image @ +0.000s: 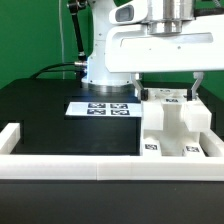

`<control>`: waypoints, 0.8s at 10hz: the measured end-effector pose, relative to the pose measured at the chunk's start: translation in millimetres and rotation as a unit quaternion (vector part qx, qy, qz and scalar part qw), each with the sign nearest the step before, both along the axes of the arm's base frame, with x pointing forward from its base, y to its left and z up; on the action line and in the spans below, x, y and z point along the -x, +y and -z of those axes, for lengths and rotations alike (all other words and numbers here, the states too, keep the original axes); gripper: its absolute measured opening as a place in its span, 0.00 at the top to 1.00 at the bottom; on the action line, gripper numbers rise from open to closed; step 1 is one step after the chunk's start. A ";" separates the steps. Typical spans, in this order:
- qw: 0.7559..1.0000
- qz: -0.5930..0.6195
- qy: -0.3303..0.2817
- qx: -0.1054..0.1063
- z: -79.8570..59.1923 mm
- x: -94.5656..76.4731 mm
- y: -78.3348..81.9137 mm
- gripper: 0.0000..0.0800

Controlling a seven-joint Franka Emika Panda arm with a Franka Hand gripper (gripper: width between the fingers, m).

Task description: Assemble chair

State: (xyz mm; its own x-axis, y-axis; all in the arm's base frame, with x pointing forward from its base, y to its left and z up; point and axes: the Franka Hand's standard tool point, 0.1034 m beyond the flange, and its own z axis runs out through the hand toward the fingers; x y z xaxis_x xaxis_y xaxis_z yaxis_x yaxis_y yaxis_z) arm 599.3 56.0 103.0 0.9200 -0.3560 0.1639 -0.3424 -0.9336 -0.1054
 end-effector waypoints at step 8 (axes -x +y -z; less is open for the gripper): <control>0.997 0.062 -0.005 -0.036 -49.5 24.1 16.5 0.19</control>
Offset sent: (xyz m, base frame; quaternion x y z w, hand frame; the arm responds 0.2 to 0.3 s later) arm -0.0051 -0.0022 0.0223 -0.0598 -0.0353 0.0319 0.9971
